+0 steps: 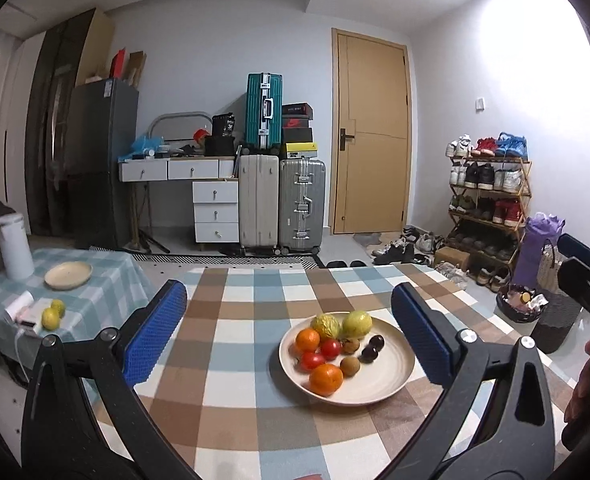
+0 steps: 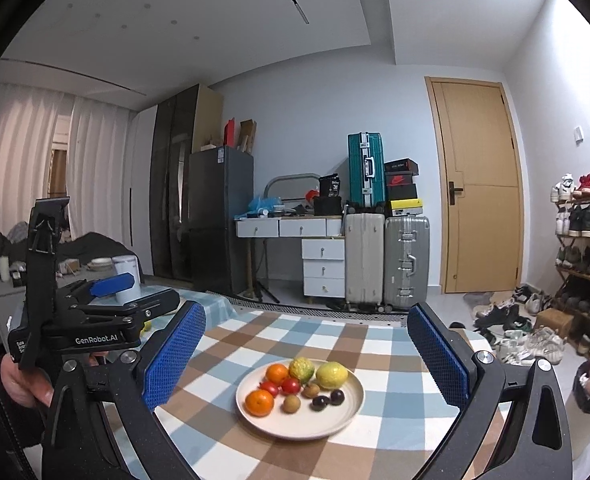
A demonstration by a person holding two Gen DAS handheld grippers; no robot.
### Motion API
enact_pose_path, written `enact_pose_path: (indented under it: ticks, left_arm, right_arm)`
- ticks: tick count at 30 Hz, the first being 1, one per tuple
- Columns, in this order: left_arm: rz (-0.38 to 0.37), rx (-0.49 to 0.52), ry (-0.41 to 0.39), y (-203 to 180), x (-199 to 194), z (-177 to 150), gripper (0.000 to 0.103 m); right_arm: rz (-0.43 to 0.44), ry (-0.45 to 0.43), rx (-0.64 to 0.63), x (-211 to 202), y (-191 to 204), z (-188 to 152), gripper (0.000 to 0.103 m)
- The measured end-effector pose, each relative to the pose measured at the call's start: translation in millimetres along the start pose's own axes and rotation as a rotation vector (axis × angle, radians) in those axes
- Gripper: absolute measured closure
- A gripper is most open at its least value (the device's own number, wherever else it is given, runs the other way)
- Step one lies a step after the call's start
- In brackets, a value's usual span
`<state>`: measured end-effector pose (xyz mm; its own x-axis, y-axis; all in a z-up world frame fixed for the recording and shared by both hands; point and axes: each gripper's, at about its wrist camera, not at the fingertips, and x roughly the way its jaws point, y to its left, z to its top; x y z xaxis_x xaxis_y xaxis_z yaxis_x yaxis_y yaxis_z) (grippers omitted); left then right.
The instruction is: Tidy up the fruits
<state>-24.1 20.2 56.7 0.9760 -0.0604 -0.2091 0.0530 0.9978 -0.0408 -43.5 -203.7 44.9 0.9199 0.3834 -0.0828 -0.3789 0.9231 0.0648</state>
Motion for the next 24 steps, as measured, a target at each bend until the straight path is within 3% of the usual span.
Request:
enact_pose_path:
  ticks: [5, 24]
  left_arm:
    - [0.004, 0.027, -0.026, 1, 1, -23, 0.001]
    - [0.029, 0.037, 0.050, 14, 48, -88, 0.001]
  right_arm:
    - [-0.027, -0.002, -0.012, -4, 0, -16, 0.000]
    - [-0.097, 0.085, 0.004, 15, -23, -77, 0.000]
